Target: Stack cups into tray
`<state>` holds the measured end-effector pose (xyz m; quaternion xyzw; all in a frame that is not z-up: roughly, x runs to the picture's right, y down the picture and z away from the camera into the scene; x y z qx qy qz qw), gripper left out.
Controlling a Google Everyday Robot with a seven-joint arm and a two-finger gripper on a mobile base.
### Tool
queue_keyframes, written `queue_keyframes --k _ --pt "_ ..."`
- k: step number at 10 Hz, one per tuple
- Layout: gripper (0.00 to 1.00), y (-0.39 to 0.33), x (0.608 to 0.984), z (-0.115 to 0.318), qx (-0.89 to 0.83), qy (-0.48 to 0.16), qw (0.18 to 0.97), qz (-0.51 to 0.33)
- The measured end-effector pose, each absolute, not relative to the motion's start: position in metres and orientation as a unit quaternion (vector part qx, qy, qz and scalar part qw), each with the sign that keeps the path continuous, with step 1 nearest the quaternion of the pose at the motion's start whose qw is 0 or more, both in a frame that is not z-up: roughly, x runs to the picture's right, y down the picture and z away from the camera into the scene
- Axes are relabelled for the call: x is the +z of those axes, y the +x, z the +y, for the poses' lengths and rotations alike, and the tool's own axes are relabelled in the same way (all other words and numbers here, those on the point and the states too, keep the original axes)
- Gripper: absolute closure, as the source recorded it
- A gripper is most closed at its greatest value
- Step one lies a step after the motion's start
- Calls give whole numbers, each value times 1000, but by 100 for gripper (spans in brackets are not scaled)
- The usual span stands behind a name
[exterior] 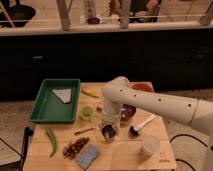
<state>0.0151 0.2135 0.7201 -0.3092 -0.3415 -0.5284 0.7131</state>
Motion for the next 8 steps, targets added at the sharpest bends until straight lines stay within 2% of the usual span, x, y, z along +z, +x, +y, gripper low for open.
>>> queue_keyframes --k 2,8 --pt "100 13 721 204 -533 -308 712 -339" --pt "100 3 721 154 -560 -294 705 -322"
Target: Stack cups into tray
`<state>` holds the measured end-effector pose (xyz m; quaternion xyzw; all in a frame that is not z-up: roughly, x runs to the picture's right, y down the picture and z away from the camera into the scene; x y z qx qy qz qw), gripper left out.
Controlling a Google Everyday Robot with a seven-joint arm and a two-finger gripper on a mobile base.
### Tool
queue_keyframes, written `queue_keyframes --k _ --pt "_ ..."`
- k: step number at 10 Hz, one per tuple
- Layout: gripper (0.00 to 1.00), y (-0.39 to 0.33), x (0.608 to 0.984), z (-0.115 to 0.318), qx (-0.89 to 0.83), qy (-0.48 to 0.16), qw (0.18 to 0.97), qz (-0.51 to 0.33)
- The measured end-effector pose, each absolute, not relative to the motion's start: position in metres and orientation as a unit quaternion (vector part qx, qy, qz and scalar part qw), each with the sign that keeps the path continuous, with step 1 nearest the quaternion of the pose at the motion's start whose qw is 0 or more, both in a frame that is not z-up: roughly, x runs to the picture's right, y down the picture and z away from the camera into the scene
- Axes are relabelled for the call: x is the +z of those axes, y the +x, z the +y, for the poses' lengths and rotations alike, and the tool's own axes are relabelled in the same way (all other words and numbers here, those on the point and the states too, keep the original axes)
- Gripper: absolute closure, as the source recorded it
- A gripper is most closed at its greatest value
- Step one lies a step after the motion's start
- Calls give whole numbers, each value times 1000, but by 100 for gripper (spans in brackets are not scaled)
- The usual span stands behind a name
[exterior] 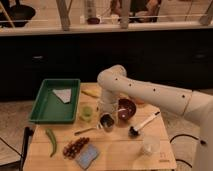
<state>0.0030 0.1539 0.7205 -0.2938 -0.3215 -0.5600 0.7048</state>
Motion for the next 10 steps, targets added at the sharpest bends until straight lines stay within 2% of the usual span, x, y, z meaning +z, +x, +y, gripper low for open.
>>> queue_keyframes --k 10 --pt "100 -50 733 102 -621 -269 667 -313"
